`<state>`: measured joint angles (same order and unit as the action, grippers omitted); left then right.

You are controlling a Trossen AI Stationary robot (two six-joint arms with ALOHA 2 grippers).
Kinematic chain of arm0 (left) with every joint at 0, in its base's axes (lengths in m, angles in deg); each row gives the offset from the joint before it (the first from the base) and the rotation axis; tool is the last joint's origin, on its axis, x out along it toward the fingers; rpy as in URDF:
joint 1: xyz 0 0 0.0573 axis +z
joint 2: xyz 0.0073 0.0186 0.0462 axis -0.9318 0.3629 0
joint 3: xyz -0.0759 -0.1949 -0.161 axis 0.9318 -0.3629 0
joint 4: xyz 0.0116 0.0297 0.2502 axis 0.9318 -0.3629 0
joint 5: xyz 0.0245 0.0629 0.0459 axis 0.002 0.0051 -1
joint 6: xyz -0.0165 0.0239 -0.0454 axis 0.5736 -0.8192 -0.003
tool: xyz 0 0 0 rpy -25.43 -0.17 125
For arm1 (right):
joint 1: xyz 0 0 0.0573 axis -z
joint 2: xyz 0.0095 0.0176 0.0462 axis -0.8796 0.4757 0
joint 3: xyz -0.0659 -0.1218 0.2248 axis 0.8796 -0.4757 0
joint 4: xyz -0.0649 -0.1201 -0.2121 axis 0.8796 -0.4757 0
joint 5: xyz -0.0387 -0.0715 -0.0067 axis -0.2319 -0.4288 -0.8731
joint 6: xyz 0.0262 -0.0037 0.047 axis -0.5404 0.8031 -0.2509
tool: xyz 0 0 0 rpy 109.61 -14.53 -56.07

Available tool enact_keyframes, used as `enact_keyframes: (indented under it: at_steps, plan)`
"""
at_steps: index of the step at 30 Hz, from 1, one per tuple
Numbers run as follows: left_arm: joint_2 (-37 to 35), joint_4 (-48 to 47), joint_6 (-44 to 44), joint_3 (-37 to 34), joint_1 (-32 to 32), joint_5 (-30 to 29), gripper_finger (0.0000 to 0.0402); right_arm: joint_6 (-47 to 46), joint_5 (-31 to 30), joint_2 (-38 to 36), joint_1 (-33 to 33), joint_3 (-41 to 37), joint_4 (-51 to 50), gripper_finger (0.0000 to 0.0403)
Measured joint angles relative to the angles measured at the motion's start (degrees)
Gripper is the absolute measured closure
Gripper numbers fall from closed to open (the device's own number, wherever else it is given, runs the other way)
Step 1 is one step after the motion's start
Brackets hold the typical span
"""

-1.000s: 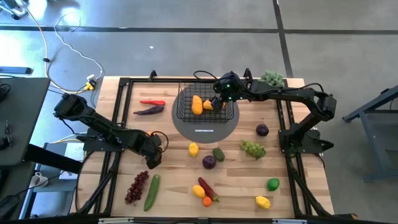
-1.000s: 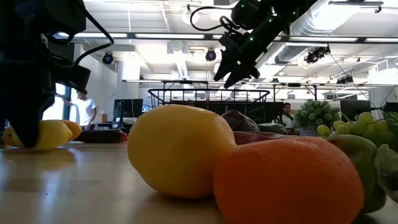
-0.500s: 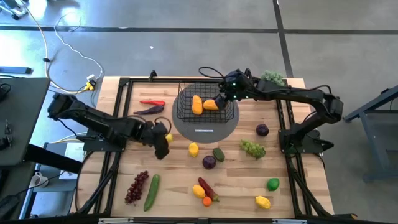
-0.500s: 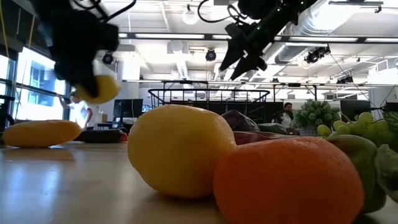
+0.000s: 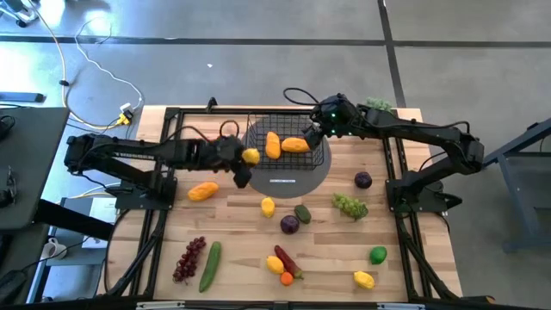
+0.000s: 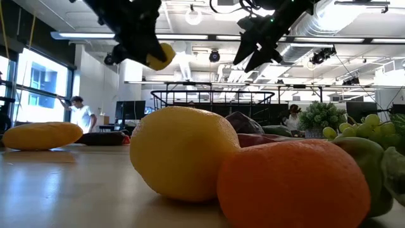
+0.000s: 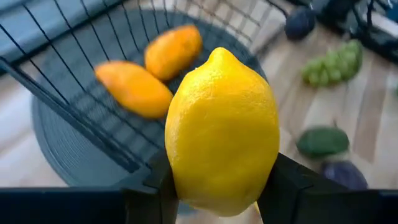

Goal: Build produce basket
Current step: Put the yellow lemon into the black wire basket

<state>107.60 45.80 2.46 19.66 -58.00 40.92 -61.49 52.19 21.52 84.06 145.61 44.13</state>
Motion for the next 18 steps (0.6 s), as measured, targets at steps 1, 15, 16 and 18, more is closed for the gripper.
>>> enact_keyframes:
  at_steps: [1, 15, 16, 18]
  plan:
    - [0.0, 1.2, -1.2, 0.0, 0.9, 0.0, 0.0256, 0.0, 0.0, -0.1, 0.0, 0.0, 0.0, 0.0135]
    - [6.4, 18.3, -12.0, 0.0, 13.0, 5.2, 0.0255, -4.4, -2.7, -0.1, 0.0, 0.0, -1.0, 0.0135]
    - [7.1, 18.4, -12.3, 0.0, 13.5, 6.2, 0.0254, -5.8, -3.4, -0.1, 0.0, 0.0, -1.7, 0.0135]
    - [8.5, 18.4, -13.1, 0.0, 14.2, 7.6, 0.0254, -9.6, -4.7, -0.1, 0.0, 0.0, -4.7, 0.0135]
